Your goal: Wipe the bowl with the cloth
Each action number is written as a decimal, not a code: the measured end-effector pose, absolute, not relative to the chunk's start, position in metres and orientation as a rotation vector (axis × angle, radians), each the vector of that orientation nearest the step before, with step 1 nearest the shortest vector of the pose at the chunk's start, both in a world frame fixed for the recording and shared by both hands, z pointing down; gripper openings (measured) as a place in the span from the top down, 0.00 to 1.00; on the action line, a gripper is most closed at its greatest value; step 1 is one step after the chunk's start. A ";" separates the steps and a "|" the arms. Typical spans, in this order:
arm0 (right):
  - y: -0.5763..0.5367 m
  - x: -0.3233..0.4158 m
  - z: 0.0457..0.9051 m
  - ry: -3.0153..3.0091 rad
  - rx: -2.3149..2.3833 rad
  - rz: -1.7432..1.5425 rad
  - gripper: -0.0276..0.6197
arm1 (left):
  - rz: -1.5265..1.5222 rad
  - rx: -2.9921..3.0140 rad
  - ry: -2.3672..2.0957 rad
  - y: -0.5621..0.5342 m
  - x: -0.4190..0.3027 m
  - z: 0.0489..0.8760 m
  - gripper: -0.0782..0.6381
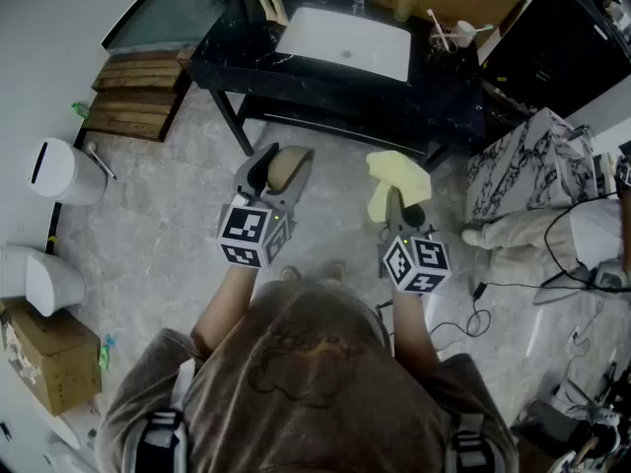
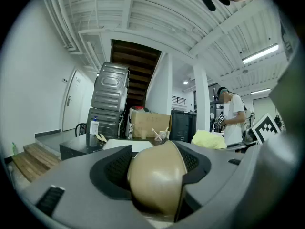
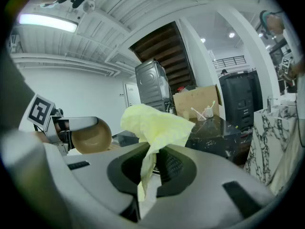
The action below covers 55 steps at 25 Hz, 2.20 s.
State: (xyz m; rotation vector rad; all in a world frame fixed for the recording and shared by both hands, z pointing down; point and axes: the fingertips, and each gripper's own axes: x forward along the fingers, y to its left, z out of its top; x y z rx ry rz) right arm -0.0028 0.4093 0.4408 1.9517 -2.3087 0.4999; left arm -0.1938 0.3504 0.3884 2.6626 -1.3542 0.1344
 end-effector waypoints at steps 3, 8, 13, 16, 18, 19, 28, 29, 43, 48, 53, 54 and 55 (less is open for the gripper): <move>0.405 -0.001 0.438 -2.324 1.946 0.499 0.93 | 0.133 2.654 -1.340 0.345 -0.189 0.387 0.54; 0.397 0.014 0.441 -2.349 1.933 0.512 0.93 | 0.118 2.663 -1.350 0.337 -0.171 0.383 0.54; 0.388 0.032 0.440 -2.414 1.903 0.506 0.93 | 0.112 2.646 -1.378 0.330 -0.152 0.389 0.53; 0.378 0.042 0.438 -2.444 1.871 0.484 0.93 | 0.087 2.619 -1.407 0.324 -0.145 0.392 0.53; 0.371 0.048 0.438 -2.451 1.850 0.480 0.93 | 0.070 2.600 -1.421 0.320 -0.141 0.394 0.54; 0.367 0.051 0.439 -2.453 1.843 0.483 0.93 | 0.065 2.593 -1.424 0.318 -0.139 0.395 0.54; 0.320 0.060 0.450 -2.470 1.804 0.482 0.93 | 0.037 2.592 -1.437 0.268 -0.126 0.398 0.53; 0.313 0.062 0.450 -2.470 1.807 0.479 0.93 | 0.031 2.594 -1.435 0.260 -0.124 0.397 0.54; 0.174 0.083 0.442 -2.478 1.835 0.465 0.93 | -0.010 2.628 -1.361 0.107 -0.090 0.389 0.53; 0.118 0.084 0.434 -2.467 1.851 0.468 0.93 | 0.017 2.646 -1.317 0.047 -0.083 0.385 0.54; 0.063 0.079 0.433 -2.455 1.868 0.478 0.93 | 0.036 2.678 -1.255 -0.008 -0.077 0.383 0.54; 0.054 0.078 0.432 -2.452 1.872 0.478 0.93 | 0.038 2.683 -1.241 -0.018 -0.076 0.383 0.54; 0.044 0.078 0.432 -2.449 1.878 0.479 0.93 | 0.038 2.688 -1.226 -0.028 -0.075 0.384 0.54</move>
